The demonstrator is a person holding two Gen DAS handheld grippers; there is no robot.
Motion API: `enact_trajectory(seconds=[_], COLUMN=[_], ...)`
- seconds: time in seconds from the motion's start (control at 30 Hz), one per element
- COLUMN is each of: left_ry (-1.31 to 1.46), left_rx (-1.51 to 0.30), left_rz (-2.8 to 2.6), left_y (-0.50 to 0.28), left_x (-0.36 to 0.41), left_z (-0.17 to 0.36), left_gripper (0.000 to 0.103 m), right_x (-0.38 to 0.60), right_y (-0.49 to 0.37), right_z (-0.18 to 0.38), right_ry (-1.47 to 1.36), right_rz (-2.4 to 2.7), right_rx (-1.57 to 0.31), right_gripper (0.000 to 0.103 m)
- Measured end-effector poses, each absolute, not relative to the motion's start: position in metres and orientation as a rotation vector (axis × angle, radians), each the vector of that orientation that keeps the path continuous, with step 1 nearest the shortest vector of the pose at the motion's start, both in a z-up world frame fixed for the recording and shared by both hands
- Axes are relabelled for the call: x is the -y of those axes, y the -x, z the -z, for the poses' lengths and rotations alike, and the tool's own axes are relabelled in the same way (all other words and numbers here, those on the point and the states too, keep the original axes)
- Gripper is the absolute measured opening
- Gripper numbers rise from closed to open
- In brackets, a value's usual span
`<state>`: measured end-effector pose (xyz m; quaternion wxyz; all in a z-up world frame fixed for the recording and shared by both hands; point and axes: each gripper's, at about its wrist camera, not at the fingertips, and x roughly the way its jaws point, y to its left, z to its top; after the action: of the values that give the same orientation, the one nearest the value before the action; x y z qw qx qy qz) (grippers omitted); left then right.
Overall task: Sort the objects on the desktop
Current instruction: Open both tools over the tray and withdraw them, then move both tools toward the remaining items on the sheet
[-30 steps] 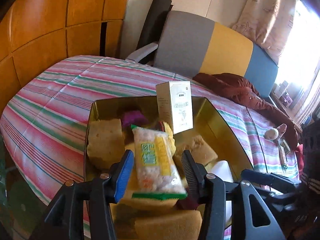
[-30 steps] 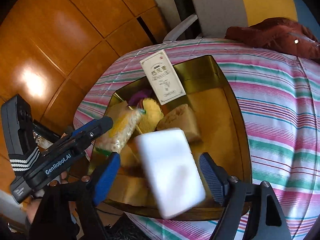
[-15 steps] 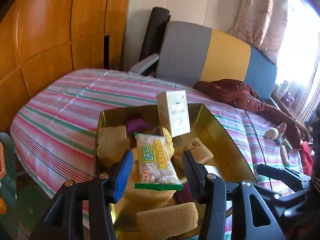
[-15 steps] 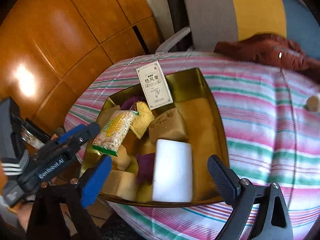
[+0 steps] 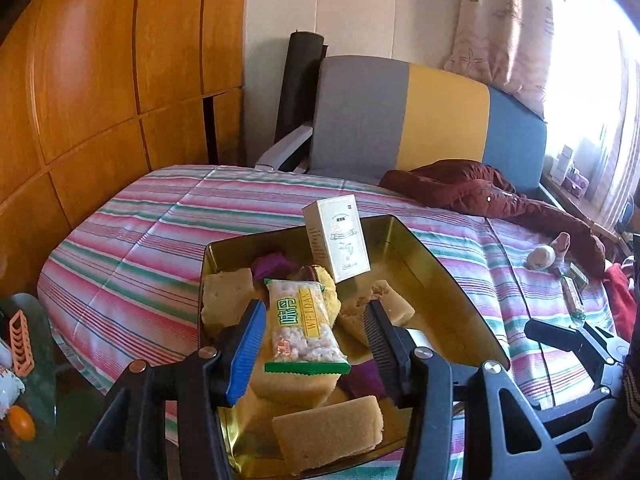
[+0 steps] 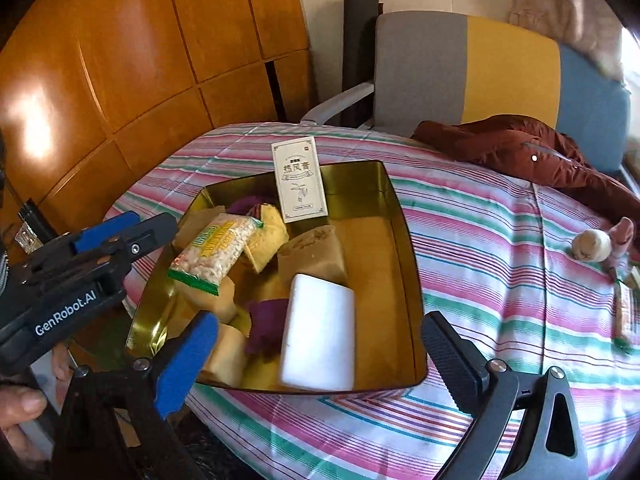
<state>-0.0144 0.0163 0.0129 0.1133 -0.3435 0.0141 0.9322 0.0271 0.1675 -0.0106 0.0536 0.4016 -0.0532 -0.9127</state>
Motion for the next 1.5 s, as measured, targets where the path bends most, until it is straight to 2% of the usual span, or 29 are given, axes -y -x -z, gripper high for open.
enact_trajectory(seconds=[0.6, 1.0, 1.33, 1.5], left_ry=[0.984, 0.999, 0.998, 1.010], left_rx=[-0.163, -0.217, -0.236, -0.251], left_rz=[-2.648, -2.535, -2.471, -2.438], left_y=[0.001, -0.009, -0.009, -0.007], left_x=[-0.055, -0.087, -0.107, -0.119], left_z=[-0.014, -0.006, -0.005, -0.003], left_gripper=[0.052, 0.052, 0.052, 0.052], right_x=[-0.232, -0.270, -0.338, -0.384], right_y=[-0.045, -0.051, -0.058, -0.067], right_z=[0.008, 0.014, 0.024, 0.022], right_ry=[-1.247, -1.351, -1.547, -1.567], right_rz=[2.930, 3.028, 3.066, 3.088], right_rx=[0.277, 0.202, 0.295, 0.465], right_gripper=[0.103, 0.103, 0.103, 0.103])
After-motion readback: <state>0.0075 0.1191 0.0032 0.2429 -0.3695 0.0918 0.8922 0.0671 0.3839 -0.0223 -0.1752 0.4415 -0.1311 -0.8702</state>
